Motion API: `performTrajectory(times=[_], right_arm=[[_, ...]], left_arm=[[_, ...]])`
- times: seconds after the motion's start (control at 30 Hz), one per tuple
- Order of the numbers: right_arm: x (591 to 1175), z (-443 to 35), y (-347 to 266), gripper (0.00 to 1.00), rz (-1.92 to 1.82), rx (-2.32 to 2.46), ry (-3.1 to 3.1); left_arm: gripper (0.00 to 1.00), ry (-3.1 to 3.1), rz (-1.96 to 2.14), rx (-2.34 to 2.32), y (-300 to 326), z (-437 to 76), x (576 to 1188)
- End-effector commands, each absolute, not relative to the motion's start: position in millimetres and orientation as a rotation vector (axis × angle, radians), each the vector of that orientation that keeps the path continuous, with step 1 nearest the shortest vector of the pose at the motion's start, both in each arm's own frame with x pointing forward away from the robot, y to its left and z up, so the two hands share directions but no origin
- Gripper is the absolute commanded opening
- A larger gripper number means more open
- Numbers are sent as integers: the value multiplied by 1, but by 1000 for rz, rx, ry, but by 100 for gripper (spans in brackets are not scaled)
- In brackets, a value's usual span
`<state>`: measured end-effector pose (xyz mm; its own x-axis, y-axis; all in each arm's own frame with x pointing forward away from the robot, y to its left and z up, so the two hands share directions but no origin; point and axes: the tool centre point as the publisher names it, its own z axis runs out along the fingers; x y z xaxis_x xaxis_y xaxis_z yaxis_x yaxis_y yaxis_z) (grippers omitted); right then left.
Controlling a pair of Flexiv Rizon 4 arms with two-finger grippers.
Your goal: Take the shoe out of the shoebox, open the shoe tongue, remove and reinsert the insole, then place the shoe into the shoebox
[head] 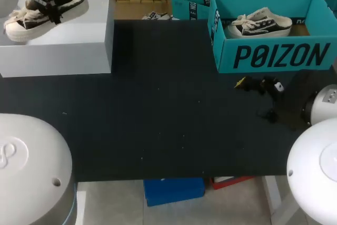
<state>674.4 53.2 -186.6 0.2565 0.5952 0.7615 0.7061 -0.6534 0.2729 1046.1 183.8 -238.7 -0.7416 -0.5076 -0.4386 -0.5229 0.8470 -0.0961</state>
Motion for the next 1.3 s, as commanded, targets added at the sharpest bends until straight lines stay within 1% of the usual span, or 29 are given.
performTrajectory(times=[0.03, 0.3, 0.43, 0.63, 0.9, 1.3], right_arm=[[670, -186, 46, 100, -1304, -2338, -1254], [670, -186, 46, 100, -1304, -2338, -1254], [670, -186, 46, 100, -1304, -2338, -1254], [670, -186, 46, 100, -1304, -2338, -1254], [670, -186, 46, 100, -1304, -2338, -1254], [670, -186, 46, 100, -1304, -2338, -1254]], left_arm=[[0, 2597, 211, -791, 176, -240, 1058], [0, 2673, 161, -538, 177, -235, 1065], [0, 2666, 166, -516, 178, -234, 1066], [0, 2682, 146, -419, 186, -238, 1059], [0, 2710, 151, -176, 190, -239, 1040], [0, 2708, 125, -179, 196, -241, 1038]])
